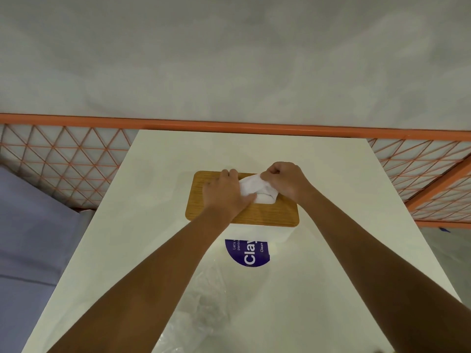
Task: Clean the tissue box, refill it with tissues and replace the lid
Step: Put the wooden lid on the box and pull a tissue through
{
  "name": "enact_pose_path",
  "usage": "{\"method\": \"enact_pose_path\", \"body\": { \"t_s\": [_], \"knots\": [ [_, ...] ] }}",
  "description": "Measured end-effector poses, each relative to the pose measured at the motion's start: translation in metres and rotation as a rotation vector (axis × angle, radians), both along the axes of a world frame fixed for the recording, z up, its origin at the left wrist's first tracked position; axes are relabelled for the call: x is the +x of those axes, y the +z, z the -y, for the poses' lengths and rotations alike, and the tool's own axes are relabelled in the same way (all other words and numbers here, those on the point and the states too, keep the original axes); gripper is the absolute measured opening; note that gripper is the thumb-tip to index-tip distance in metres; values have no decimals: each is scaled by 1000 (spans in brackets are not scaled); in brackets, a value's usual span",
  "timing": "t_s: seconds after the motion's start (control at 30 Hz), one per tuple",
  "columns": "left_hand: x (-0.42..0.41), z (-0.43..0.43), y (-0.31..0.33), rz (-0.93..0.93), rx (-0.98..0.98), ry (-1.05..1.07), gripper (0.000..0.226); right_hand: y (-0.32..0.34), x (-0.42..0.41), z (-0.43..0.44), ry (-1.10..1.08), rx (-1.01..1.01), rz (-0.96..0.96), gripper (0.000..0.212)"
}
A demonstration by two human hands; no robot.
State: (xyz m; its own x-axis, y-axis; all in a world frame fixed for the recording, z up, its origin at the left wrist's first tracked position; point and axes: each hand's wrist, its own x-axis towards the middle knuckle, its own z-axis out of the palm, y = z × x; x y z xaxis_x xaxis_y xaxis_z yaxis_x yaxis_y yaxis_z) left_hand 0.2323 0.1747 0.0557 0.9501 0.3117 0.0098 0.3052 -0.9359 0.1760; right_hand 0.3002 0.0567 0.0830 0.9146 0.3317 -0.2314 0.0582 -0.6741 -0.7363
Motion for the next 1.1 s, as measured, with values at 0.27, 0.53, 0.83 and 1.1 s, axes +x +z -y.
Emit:
{"method": "enact_pose_path", "body": {
  "t_s": [0.27,0.53,0.83,1.1],
  "knots": [
    [3,-13,29,-236,-11,43,29,-1,-2,9,34,14,89,23],
    [14,-34,49,-174,-99,-56,32,-3,-7,13,56,49,53,23],
    [-17,-48,24,-197,-70,-52,38,-7,-3,18,-102,84,79,20],
    [-30,-79,26,104,-452,178,27,-33,-40,41,-192,-25,237,30]
  ]
}}
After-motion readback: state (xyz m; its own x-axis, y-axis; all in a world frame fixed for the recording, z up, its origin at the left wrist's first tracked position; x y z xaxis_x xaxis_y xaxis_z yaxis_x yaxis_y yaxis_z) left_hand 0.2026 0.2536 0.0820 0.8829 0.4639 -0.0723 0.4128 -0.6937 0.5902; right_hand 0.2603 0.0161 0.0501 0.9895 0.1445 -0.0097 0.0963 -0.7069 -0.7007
